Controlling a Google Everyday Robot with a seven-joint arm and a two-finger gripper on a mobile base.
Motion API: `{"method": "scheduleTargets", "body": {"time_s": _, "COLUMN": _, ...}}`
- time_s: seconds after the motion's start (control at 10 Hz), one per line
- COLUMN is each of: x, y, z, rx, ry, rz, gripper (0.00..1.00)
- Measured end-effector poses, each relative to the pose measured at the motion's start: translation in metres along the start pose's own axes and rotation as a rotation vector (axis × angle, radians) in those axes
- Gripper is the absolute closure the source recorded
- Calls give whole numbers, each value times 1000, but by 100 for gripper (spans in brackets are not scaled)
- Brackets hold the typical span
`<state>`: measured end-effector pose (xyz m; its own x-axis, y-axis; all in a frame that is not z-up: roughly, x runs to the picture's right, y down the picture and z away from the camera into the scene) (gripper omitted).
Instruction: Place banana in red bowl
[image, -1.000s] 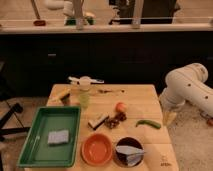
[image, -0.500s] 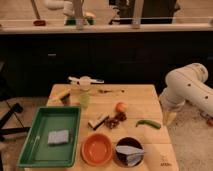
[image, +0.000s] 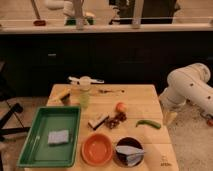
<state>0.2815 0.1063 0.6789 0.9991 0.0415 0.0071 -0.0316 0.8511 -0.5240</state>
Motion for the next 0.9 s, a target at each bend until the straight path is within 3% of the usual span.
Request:
{"method": "scheduleTargets", "body": {"time_s": 0.2, "x": -25, "y": -4, "z": -11, "rx": 40, "ry": -73, "rz": -41, "gripper": 20}}
{"method": "scheduleTargets", "body": {"time_s": 0.5, "x": -88, "y": -15, "z": -37, "rx": 109, "ry": -190, "rz": -137, "gripper": 20}}
{"method": "scheduleTargets", "body": {"time_s": 0.9, "x": -161, "y": -26, "z": -58, "rx": 164, "ry": -238, "rz": -289, "gripper": 20}}
